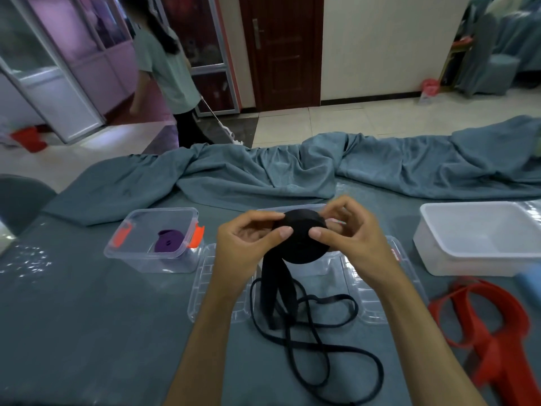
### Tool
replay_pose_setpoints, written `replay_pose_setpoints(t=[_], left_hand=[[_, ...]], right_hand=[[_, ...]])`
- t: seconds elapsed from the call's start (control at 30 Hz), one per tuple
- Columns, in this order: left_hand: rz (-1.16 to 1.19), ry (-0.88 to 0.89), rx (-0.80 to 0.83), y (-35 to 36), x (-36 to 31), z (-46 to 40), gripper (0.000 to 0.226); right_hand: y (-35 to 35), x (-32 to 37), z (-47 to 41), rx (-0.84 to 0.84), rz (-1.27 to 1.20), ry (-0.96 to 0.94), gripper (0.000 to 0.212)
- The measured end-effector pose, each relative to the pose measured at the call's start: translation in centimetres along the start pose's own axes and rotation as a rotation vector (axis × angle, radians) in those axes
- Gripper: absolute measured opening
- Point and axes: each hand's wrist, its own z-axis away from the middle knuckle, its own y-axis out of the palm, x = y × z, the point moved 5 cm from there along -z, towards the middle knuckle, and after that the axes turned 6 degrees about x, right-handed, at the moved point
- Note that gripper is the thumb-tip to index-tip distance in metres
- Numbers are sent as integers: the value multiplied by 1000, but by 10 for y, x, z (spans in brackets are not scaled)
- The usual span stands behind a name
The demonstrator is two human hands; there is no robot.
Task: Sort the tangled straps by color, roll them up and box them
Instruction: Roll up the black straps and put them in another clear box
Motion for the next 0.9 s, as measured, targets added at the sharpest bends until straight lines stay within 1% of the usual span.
replay_pose_setpoints(t=[0.07, 0.1, 0.17, 0.2, 0.23, 0.27, 0.33, 0.37, 0.43, 0.5, 0.57, 0.63, 0.7, 0.73, 0.77, 0.83, 0.9], left_hand=[[12, 12, 38, 5, 2, 0, 25], [11, 14, 75, 5, 2, -1, 29], [-14, 6, 137, 4, 1, -4, 39], [-38, 9, 140, 1, 0, -6, 42], [-67, 17, 127, -2, -1, -8, 41], [-100, 31, 103, -4, -2, -9, 38], [-143, 52, 50, -6, -3, -10, 30], [-141, 57, 36, -5, -2, -10, 26], [-124, 69, 35, -2, -2, -11, 20], [-133, 54, 68, 0, -3, -14, 24], [-122, 15, 107, -1, -3, -16, 31], [-127, 3, 114, -3, 0, -18, 30], [-156, -3, 79, -3, 4, -18, 25], [-164, 3, 49, -2, 6, -17, 22], [-165, 15, 23, -2, 7, -16, 20], [-149, 25, 7, 0, 9, -16, 19], [-115, 8, 34, -1, 7, -18, 20]], right_hand=[[-4, 5, 0, -25, 37, -25, 44], [-6, 6, 0, -50, 66, -47, 43], [-7, 3, 0, -99, 104, -80, 30], [-6, 1, 0, -109, 81, -74, 24], [-4, -2, -1, -95, 43, -50, 22], [-3, -4, -3, -70, 27, -23, 24], [-5, -7, -6, -39, 85, 13, 35], [-7, -7, -6, -36, 114, 21, 37], [-9, -5, -7, -58, 132, -7, 33], [-12, -4, -7, -108, 130, -69, 29], [-14, -8, -9, -126, 91, -75, 24], [-12, -13, -11, -43, 47, -4, 28], [-12, -13, -13, 34, 151, 58, 34], [-13, -12, -13, 49, 190, 69, 32], [-13, -9, -13, 47, 200, 66, 32], [-16, -4, -15, 7, 207, 7, 38], [-17, -4, -16, -17, 190, -37, 33]])
